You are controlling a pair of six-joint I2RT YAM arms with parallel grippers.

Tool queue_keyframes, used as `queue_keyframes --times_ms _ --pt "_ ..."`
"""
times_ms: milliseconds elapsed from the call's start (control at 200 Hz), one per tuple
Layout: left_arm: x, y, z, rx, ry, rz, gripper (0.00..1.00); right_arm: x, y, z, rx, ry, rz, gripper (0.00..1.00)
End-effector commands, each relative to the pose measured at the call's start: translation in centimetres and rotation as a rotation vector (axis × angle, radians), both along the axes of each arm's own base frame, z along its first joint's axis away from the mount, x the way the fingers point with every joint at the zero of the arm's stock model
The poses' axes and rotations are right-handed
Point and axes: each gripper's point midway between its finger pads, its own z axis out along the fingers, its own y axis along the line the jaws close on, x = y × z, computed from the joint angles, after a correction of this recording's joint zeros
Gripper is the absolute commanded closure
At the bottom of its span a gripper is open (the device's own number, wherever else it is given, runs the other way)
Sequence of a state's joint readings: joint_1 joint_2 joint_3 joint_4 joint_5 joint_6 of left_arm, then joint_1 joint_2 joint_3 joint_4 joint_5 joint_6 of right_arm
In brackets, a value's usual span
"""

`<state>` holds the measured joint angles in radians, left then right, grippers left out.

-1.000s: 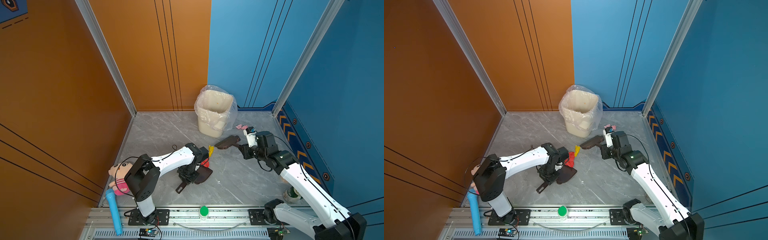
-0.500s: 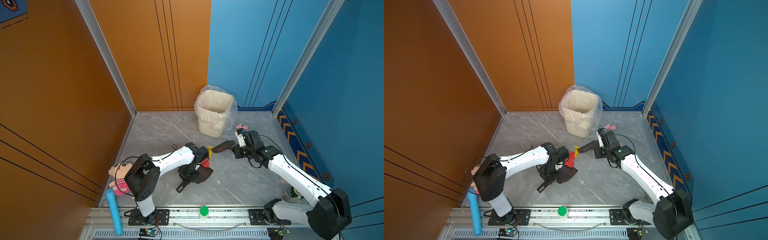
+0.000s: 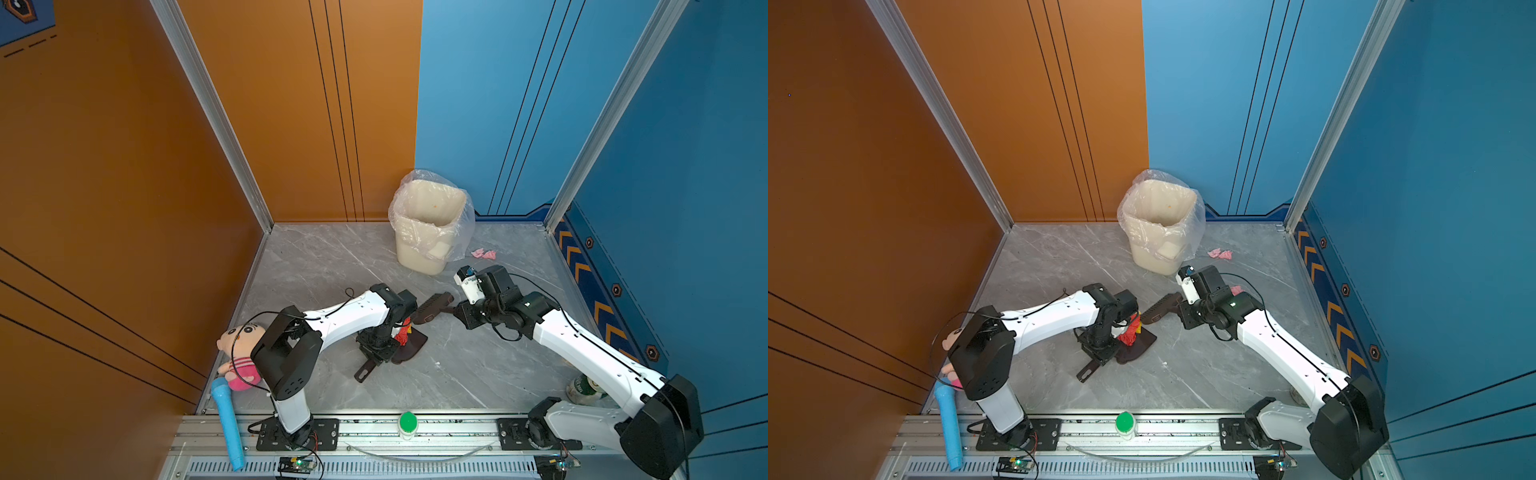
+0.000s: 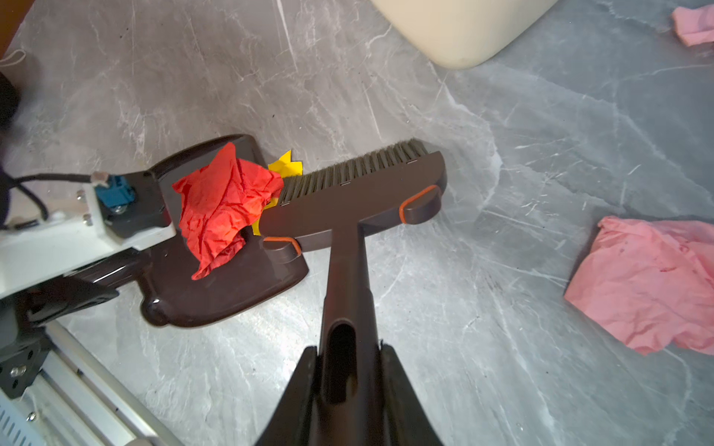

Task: Sweep away the paper scraps from the table
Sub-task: 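Push the red and yellow scraps onto the dustpan with the right-held brush, then lift the loaded dustpan with the left gripper while the right withdraws the brush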

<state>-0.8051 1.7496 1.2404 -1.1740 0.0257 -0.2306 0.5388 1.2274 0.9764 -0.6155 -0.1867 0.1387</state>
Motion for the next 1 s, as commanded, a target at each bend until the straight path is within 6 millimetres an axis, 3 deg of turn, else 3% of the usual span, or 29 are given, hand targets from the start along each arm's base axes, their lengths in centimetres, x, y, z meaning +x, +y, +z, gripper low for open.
queue_keyframes --times_ms 0,105,340,511,746,996 --pt "0.8 0.2 -0.1 0.008 -0.010 0.001 1.00 -2.2 -0.2 0.5 -0.019 0.047 0.075 1.00" --pt "1.2 0.2 0.0 -0.002 -0.030 0.012 1.00 -3.0 -0.2 0.9 -0.014 0.062 0.105 1.00" --pt "1.5 0.4 0.3 -0.003 -0.044 0.010 1.00 -2.9 -1.2 3.3 0.016 -0.015 0.085 1.00" --pt "2.9 0.5 0.3 -0.001 -0.115 0.009 1.00 -2.1 -3.1 4.8 0.007 -0.073 0.002 1.00" --pt "5.2 -1.1 1.4 -0.088 -0.237 0.001 1.00 -1.3 -5.9 6.8 0.059 -0.145 -0.137 1.00" --pt "5.7 -1.0 4.2 -0.134 -0.314 -0.006 1.00 -0.2 -10.4 8.2 0.113 -0.212 -0.373 1.00"
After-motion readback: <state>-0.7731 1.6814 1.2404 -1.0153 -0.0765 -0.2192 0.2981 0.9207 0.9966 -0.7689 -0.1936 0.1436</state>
